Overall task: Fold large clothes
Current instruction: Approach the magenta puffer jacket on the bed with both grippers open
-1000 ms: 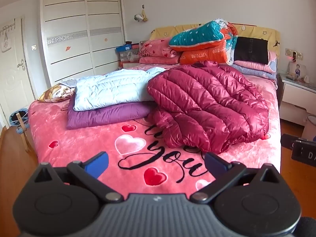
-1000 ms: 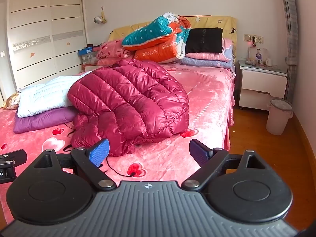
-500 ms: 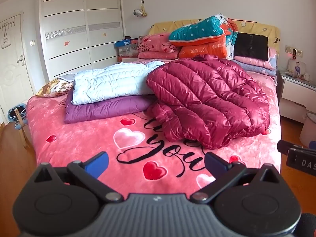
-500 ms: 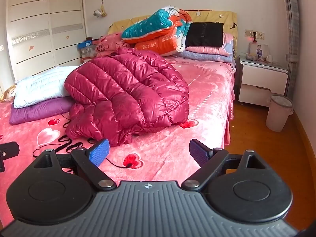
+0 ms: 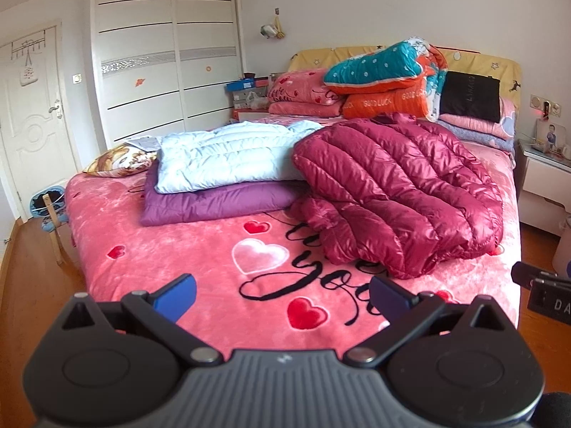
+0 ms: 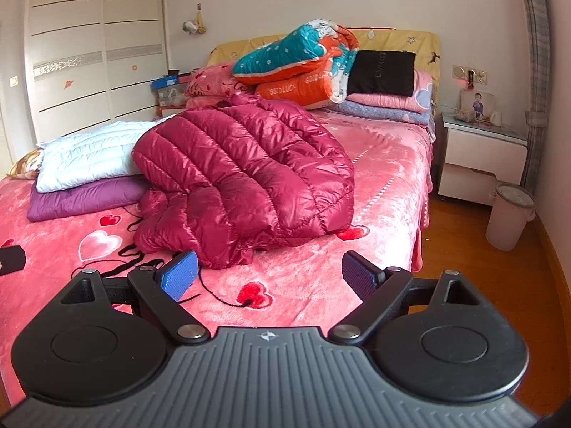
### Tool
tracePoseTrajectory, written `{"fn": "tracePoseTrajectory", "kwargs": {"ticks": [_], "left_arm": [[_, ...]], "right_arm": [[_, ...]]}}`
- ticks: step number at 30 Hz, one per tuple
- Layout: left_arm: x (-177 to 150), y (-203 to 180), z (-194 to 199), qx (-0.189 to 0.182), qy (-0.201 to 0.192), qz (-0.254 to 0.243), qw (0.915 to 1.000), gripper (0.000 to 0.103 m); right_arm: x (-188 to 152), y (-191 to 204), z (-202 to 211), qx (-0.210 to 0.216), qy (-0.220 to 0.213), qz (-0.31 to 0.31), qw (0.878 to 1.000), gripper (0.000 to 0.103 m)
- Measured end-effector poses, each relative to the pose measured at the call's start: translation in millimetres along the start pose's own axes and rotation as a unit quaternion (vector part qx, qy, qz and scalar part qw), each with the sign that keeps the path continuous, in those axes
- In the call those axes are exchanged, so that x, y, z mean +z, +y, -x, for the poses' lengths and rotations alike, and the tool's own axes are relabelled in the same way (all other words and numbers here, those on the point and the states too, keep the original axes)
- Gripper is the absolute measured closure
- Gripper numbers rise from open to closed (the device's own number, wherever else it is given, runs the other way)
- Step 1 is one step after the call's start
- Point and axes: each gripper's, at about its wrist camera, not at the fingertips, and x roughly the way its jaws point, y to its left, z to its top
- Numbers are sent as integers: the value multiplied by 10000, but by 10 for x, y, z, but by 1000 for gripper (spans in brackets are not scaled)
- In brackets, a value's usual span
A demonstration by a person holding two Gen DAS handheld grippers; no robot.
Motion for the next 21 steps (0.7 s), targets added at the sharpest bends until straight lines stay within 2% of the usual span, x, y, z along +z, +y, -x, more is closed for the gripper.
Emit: {"fn": "tracePoseTrajectory", "kwargs": {"ticks": [21], "left_arm": [[-60,444,90,315,-45,220,9993,1]], "right_arm": [[-13,203,69,338,-80,609,9975,0]]}}
